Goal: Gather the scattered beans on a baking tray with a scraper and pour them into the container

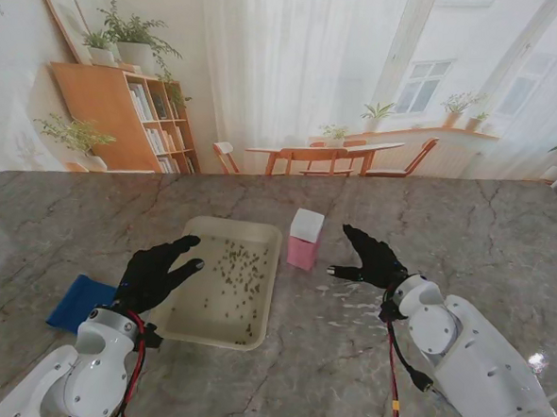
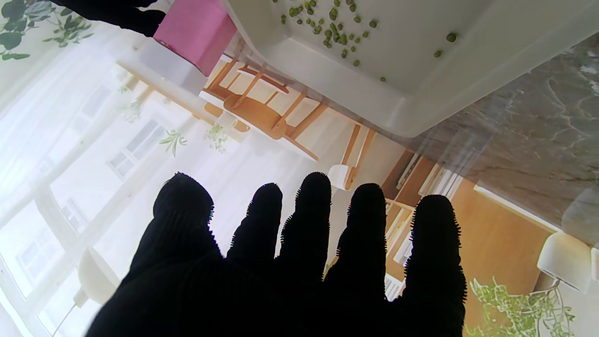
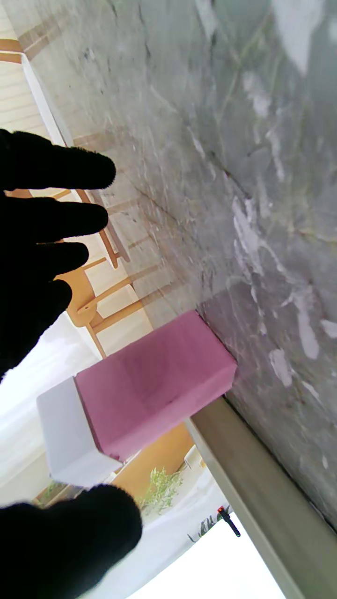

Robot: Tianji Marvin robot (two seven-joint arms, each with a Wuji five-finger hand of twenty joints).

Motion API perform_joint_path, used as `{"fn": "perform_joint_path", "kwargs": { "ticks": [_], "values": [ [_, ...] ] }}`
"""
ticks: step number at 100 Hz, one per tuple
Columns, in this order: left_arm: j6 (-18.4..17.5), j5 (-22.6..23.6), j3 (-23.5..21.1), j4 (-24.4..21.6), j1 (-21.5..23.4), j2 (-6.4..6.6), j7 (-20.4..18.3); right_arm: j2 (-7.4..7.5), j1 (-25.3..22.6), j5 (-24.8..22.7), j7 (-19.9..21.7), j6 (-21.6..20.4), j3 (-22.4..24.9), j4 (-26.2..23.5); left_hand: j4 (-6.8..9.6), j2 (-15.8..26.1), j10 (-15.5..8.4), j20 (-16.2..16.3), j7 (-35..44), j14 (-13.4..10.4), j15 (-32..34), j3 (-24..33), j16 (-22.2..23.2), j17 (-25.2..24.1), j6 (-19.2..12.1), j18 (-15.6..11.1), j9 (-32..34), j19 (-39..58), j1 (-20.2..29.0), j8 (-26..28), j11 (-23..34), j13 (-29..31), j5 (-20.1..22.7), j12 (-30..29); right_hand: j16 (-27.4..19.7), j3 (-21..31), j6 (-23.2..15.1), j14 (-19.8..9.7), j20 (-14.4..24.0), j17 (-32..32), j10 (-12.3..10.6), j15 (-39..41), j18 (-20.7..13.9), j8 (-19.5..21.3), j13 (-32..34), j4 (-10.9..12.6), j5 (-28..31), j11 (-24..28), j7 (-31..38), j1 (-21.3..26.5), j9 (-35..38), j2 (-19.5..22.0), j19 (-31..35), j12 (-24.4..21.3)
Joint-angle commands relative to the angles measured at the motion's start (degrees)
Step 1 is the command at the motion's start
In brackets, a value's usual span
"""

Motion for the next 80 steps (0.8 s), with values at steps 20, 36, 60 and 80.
{"fn": "perform_joint_path", "kwargs": {
  "ticks": [20,36,60,80],
  "values": [
    [0.7,0.8,-0.2,-0.7,1.2,-0.09,0.1,-2.84,7.1,5.0,-2.5,-4.3,-5.8,9.5,2.89,4.1,0.0,0.3,0.3,0.1,0.4,0.1,0.5,-0.5,0.6,1.3,1.1,1.0,1.0,0.3,0.2,1.7,1.4,0.7,-1.3,-5.9,2.0,-0.3,-1.0,-2.3,-0.4,-2.4,-1.5,-3.1,-3.6,-1.6,0.7,-4.1,-2.6,-4.6,-2.1,1.8,-2.2,-0.2],
    [1.1,1.2,-0.3,-0.9,1.6,-0.07,0.2,-3.71,10.0,5.2,-4.7,-6.7,-9.3,13.5,2.88,4.2,0.0,0.3,0.4,0.1,0.5,0.1,0.6,-0.5,0.6,1.3,1.1,1.1,1.0,0.3,0.2,1.8,1.5,0.7,-1.5,-5.6,1.6,-0.1,-0.9,-2.7,-0.4,-3.0,-1.5,-3.1,-3.6,-1.3,0.7,-4.5,-2.6,-4.4,-2.4,1.0,-2.4,0.0],
    [1.5,1.5,-0.2,-1.0,1.8,0.02,-0.1,-4.49,12.3,5.1,-6.2,-7.3,-12.7,16.1,2.88,4.3,-0.1,0.2,0.4,0.1,0.5,0.1,0.6,-0.5,0.6,1.2,1.2,1.1,1.0,0.4,0.2,1.9,1.5,0.8,-1.1,-4.3,1.8,0.9,-0.6,-2.8,0.7,-2.9,-0.9,-3.1,-3.4,-0.6,0.7,-4.9,-2.6,-1.9,-2.4,0.8,-2.3,0.5],
    [1.6,1.7,-0.2,-1.1,1.9,0.06,-0.2,-5.33,15.0,6.6,-5.8,-7.6,-15.6,19.7,2.87,4.3,-0.1,0.3,0.4,0.1,0.5,0.1,0.7,-0.4,0.7,1.2,1.3,1.2,1.1,0.4,0.2,1.9,1.6,0.8,-0.4,-3.3,2.5,1.3,-0.3,-2.7,1.5,-2.0,-0.6,-3.0,-3.5,-0.5,0.8,-5.2,-2.6,-0.5,-2.5,1.0,-1.6,0.9]
  ]
}}
